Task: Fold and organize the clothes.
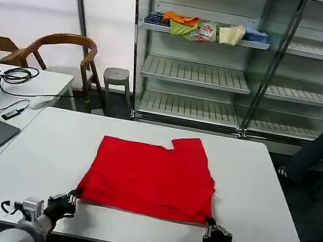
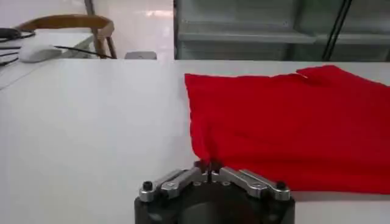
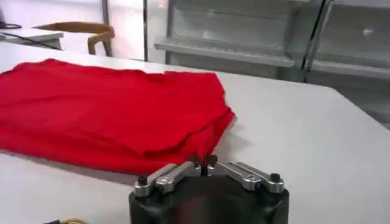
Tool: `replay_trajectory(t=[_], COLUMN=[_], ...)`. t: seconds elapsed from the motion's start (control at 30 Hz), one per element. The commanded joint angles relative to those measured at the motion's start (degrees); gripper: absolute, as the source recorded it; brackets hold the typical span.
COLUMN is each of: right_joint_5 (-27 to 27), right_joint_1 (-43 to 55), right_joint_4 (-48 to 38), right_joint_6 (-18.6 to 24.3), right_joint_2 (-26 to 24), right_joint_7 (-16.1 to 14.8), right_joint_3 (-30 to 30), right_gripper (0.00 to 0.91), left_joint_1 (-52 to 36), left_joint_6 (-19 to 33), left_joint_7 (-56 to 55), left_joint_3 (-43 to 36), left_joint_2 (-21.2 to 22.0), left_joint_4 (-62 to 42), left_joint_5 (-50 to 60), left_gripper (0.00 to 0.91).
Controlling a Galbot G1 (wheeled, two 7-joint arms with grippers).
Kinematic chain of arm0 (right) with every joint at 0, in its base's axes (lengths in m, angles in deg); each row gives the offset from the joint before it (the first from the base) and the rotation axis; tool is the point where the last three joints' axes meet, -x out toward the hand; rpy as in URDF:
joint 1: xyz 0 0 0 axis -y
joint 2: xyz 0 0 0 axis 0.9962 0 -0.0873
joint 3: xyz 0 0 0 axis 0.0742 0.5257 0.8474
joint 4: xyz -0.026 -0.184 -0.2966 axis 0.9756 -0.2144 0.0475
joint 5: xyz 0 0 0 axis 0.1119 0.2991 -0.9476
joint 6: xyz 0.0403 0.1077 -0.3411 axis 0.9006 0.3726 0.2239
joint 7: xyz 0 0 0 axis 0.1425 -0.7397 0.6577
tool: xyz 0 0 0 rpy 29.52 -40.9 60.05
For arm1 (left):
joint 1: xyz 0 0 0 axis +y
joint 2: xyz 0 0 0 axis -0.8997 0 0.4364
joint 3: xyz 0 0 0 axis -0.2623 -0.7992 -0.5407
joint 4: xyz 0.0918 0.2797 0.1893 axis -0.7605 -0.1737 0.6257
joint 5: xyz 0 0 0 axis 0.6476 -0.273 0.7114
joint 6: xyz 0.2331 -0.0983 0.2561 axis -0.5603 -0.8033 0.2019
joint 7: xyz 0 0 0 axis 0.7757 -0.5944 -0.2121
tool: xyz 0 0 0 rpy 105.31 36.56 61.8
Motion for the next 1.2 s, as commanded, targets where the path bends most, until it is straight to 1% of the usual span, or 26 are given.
replay_trajectory(t=[0.03, 0.17, 0.33, 0.37, 0.4, 0.47, 0.63, 0.73, 0.83, 0.93, 0.97, 1.0, 1.03, 1.07, 1.13, 1.2], right_joint_5=[-1.07, -1.22, -1.37, -1.68, -2.33, -2.83, -2.11, -2.29, -1.22, -0.49, -0.48, -0.44, -0.1, 0.2, 0.72, 1.04], right_joint_1=[-5.74, -6.14, -6.34, -6.13, -6.06, -6.09, -6.53, -6.96, -6.38, -2.77, 1.0, 1.88, 4.69, 8.23, 13.42, 17.69], right_joint_4=[3.52, 3.26, 3.43, 3.23, 3.04, 2.91, 4.45, 6.62, 10.32, 10.64, 8.46, 7.88, 6.33, 4.19, 1.84, -0.85], right_joint_6=[1.38, 1.9, 2.03, 2.0, 2.01, 2.65, 2.75, 2.22, 0.94, -0.42, -1.45, -1.55, -2.7, -5.27, -8.21, -9.1], right_joint_2=[-0.68, -1.01, -1.41, -1.36, -1.36, -1.62, -2.12, -2.44, -3.08, -3.05, -2.58, -2.51, -2.22, -1.91, -1.46, -0.81], right_joint_7=[-0.12, -0.02, 0.01, 0.21, 0.44, 0.77, 1.09, 1.86, 2.05, 2.16, 2.56, 2.67, 3.29, 4.34, 5.55, 6.2], right_joint_3=[-0.69, -0.7, -0.21, -0.15, -0.1, 0.24, -0.26, -1.73, -3.99, -4.61, -4.45, -4.36, -3.43, -2.06, -0.55, 1.35], right_gripper=[0.0, 0.0, 0.0, 0.0, 0.907, 0.907, 0.907, 0.907, 0.907, 0.907, 0.907, 0.907, 0.907, 0.907, 0.907, 0.907], left_joint_1=[7.45, 8.59, 9.19, 9.19, 9.14, 8.84, 7.13, 6.48, 4.91, 1.62, -0.16, -1.22, -2.64, -4.92, -7.97, -11.6], left_joint_6=[0.4, 0.35, 0.12, -0.05, 0.17, 0.83, 0.03, -0.81, -1.71, -1.2, 1.51, 3.71, 4.75, 5.87, 6.56, 6.94], left_joint_7=[0.11, 0.08, 0.36, 0.26, 0.14, -0.02, -0.11, 0.0, 0.19, 0.56, 1.19, 1.67, 2.29, 2.66, 2.67, 2.57], left_joint_3=[1.94, 2.21, 2.26, 2.14, 2.07, 2.05, 2.47, 3.06, 3.93, 3.49, 2.36, 1.97, 1.38, 0.3, -1.28, -3.14], left_joint_2=[0.63, 1.09, 1.12, 1.21, 1.22, 1.0, 0.2, -0.61, -1.94, -3.11, -3.58, -3.91, -4.12, -4.54, -5.04, -5.35], left_joint_4=[5.56, 6.23, 6.09, 6.09, 6.05, 5.82, 6.11, 7.79, 9.12, 8.14, 6.56, 5.53, 4.27, 2.3, -0.26, -3.15], left_joint_5=[2.73, 3.97, 4.92, 5.62, 6.28, 6.6, 6.01, 5.47, 4.11, 3.88, 4.19, 4.3, 4.61, 5.04, 5.04, 5.02], left_gripper=[0.03, 0.02, 0.03, 0.091, 0.907, 0.907, 0.907, 0.907, 0.907, 0.907, 0.907, 0.907, 0.907, 0.907, 0.907, 0.907])
